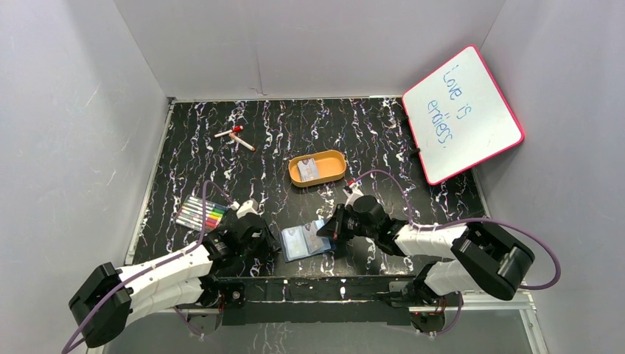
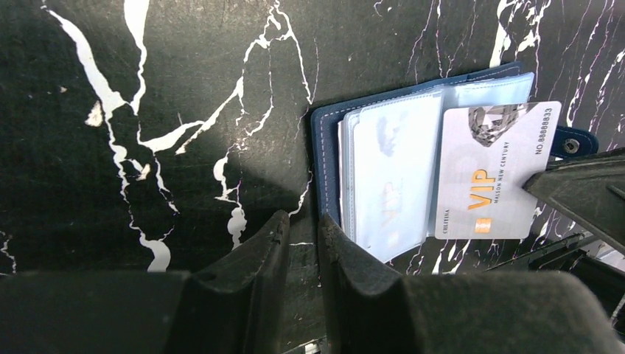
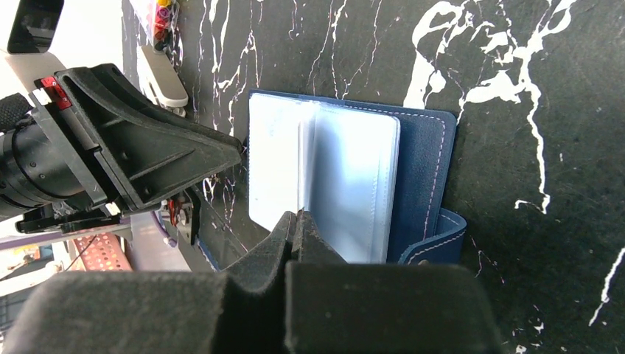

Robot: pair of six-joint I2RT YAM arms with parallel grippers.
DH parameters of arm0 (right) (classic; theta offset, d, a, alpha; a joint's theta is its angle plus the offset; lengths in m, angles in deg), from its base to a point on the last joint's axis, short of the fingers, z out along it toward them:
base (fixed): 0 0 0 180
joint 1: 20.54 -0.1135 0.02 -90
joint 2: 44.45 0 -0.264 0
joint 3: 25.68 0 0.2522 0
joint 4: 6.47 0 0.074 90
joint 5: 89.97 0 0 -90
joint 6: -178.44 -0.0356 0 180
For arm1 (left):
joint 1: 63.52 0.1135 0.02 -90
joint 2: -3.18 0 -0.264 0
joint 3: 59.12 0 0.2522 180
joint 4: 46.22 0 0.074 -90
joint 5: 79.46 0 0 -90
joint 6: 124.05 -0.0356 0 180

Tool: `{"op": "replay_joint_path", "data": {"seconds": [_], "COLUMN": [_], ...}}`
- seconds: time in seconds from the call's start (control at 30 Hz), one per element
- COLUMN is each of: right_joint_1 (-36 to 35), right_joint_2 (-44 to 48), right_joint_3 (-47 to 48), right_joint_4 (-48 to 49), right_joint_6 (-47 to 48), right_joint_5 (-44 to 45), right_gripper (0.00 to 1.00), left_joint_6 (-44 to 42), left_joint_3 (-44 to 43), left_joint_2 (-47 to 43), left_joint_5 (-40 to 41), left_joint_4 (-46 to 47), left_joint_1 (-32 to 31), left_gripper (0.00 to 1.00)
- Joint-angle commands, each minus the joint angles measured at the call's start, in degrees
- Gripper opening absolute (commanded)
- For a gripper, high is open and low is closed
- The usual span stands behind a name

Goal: Put the credit cards into the card holder
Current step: Insert the credit card into the card holder.

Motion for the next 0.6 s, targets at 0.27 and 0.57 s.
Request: {"op": "replay_joint_path", "data": {"seconds": [0.27,0.57], "right_joint_1": [-0.85,-1.17], "right_joint_2": [-1.85,-3.9], "right_joint_3": [-1.09,-0.74], "right_joint_4": [7.26,8.01], "right_joint_6": [-2.12,-2.79], "right_joint_5": [0.22,0.04], "right_gripper": [0.0,0.0], "left_joint_6": [-0.41,-0.3], "left_joint_3": [1.53,1.83], "left_joint_2": [1.14,1.18], "left_joint_5": [-0.38,-0.73], "left_joint_4": [0.74,1.2], "left_joint_1": [0.19,0.21], "left_gripper": [0.18,0.18]}}
